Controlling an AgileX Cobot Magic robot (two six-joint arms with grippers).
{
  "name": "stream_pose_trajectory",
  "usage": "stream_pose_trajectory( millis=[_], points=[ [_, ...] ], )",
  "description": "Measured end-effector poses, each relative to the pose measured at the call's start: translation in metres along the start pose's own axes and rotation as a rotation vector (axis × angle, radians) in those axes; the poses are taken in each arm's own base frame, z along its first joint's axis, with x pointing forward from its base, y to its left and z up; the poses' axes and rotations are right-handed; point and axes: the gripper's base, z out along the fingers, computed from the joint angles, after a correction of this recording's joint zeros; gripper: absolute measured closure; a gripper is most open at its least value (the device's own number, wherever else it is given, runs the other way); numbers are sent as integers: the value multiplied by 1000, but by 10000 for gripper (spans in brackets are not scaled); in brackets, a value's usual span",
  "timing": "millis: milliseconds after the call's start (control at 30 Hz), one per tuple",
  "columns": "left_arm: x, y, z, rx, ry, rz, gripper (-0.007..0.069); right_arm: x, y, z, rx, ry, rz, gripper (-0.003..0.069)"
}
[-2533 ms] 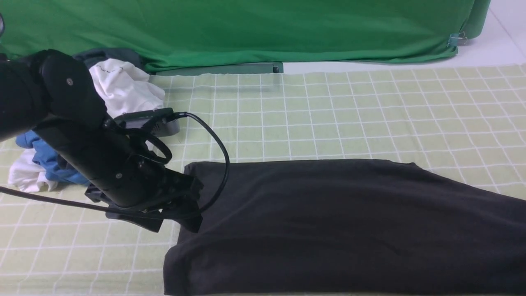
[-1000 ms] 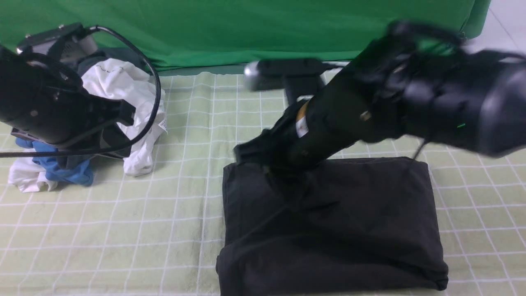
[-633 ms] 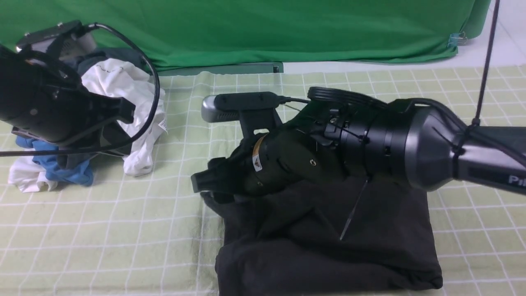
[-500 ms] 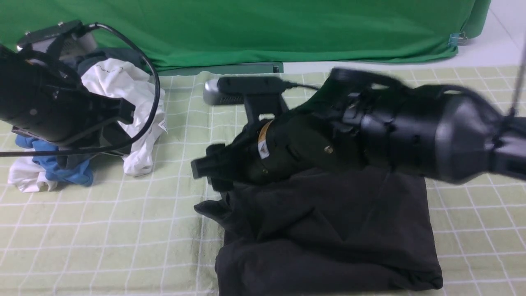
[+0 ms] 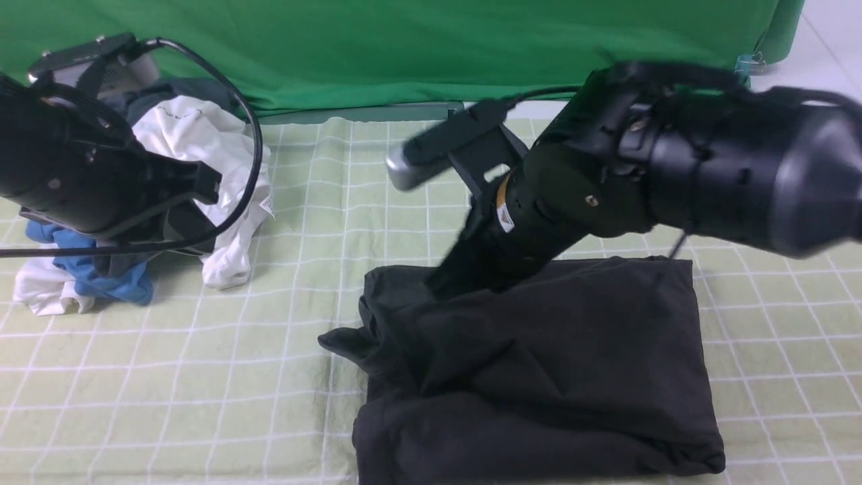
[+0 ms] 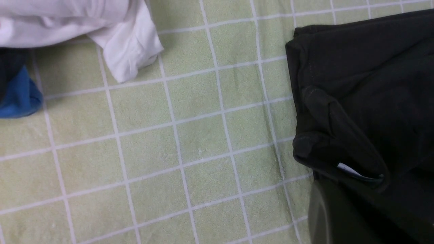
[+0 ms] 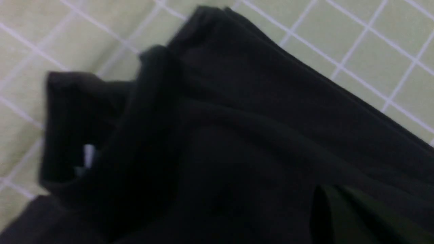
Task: Fold a long-sleeved shirt over a green coffee tablecloth.
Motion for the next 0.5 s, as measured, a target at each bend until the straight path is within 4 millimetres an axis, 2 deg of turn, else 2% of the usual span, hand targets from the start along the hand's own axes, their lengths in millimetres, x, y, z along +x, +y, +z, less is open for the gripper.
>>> stream_pose_trajectory(
  millis=[167, 300, 367, 400, 433, 500],
  points=[
    [0, 0, 0, 0, 1, 0, 610, 13, -7, 26, 45, 151, -36, 660],
    [0, 0, 0, 0, 1, 0, 610, 23, 4, 40, 6, 260, -35, 660],
    [0, 0, 0, 0, 1, 0, 610, 31, 30, 42, -92, 317, -44, 660],
    [0, 0, 0, 0, 1, 0, 610, 31, 30, 42, -91, 319, -44, 660],
    [0, 0, 0, 0, 0, 0, 610, 33, 42, 39, -123, 322, -60, 660],
    [0, 0, 0, 0, 0, 0, 610, 33, 53, 27, -153, 305, -76, 660]
  ],
)
